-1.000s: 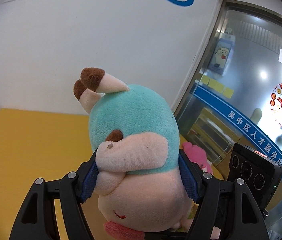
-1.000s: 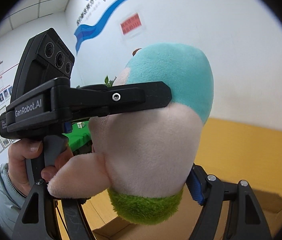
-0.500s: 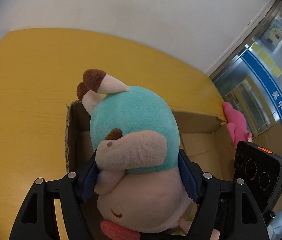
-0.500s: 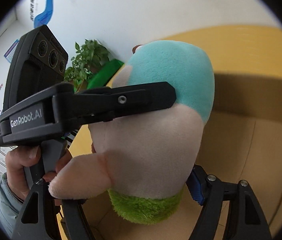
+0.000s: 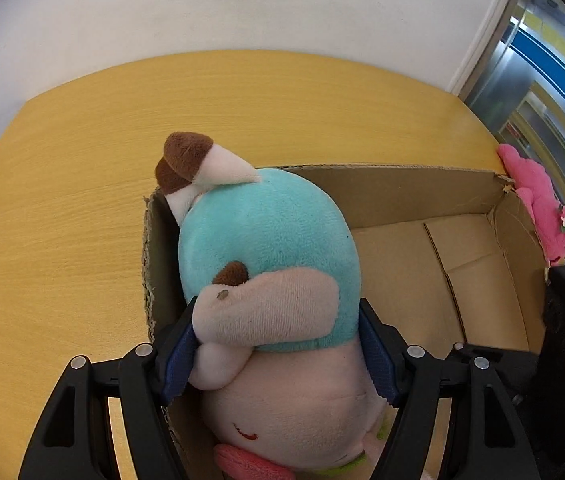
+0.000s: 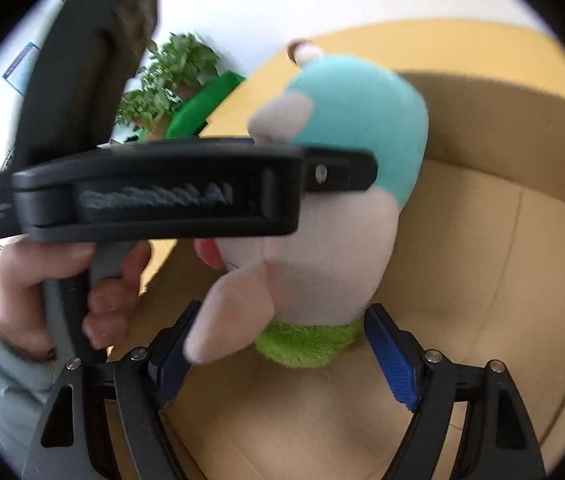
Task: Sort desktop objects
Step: 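Lower the pig plush into the box and open both grippers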
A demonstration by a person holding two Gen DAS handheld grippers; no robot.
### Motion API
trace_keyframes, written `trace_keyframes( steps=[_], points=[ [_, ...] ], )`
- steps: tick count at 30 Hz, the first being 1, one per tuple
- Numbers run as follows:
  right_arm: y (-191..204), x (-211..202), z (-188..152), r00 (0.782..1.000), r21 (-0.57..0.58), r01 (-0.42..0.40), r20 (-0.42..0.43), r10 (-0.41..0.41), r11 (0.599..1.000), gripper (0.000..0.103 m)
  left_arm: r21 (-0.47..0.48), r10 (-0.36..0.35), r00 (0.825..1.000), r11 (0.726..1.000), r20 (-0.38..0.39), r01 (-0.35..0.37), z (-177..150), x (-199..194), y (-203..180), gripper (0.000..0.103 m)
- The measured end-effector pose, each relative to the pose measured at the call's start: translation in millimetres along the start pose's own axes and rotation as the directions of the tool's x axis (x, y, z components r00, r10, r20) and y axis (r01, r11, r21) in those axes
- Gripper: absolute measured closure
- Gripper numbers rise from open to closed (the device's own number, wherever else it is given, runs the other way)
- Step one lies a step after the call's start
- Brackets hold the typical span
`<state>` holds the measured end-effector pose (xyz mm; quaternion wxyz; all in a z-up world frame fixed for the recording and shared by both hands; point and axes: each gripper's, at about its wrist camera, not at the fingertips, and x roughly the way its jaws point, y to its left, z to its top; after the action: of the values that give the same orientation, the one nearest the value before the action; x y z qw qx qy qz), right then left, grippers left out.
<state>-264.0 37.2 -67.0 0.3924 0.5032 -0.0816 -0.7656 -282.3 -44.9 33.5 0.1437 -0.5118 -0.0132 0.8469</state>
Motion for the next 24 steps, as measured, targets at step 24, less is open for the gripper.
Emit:
trace_keyframes(
  steps=[24],
  points=[
    [-14,-16,21,1.000,0.068,-0.010,0.016,0.009,0.998,0.047,-0.072,-0.075,0.992,0.994,0.101,0.082,-18,-65,26,0.025]
  ],
)
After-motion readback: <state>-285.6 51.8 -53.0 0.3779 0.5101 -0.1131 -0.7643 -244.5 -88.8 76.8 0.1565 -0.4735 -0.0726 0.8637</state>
